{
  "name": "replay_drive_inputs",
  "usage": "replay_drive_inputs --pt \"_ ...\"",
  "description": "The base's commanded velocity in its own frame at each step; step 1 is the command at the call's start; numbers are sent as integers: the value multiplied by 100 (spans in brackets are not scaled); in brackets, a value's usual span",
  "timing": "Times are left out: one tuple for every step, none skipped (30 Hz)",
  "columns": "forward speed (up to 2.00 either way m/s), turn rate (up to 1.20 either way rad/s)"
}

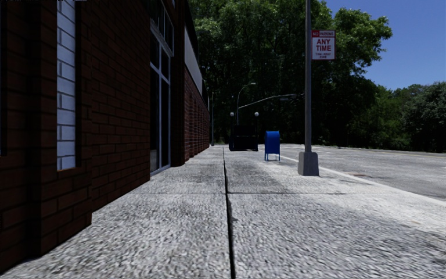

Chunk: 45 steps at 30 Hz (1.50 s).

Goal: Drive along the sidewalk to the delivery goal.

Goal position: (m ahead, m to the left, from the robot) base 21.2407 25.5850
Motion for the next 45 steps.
replay_drive_inputs --pt "200 0" --pt "200 0" --pt "200 0" --pt "200 0" --pt "200 0" --pt "200 0" --pt "200 0" --pt "200 0" --pt "200 0" --pt "200 0" --pt "200 0" --pt "200 0" --pt "200 0" --pt "200 0" --pt "200 0" --pt "200 0" --pt "200 0" --pt "200 0" --pt "200 0" --pt "200 0" --pt "200 0" --pt "200 0" --pt "200 0" --pt "200 0" --pt "200 0" --pt "200 0" --pt "200 0" --pt "200 0" --pt "200 0" --pt "200 0" --pt "200 0" --pt "200 0" --pt "200 0" --pt "200 0" --pt "200 0" --pt "200 0" --pt "200 0" --pt "200 0" --pt "200 0" --pt "200 0" --pt "200 0" --pt "200 0" --pt "200 0" --pt "200 0" --pt "200 0"
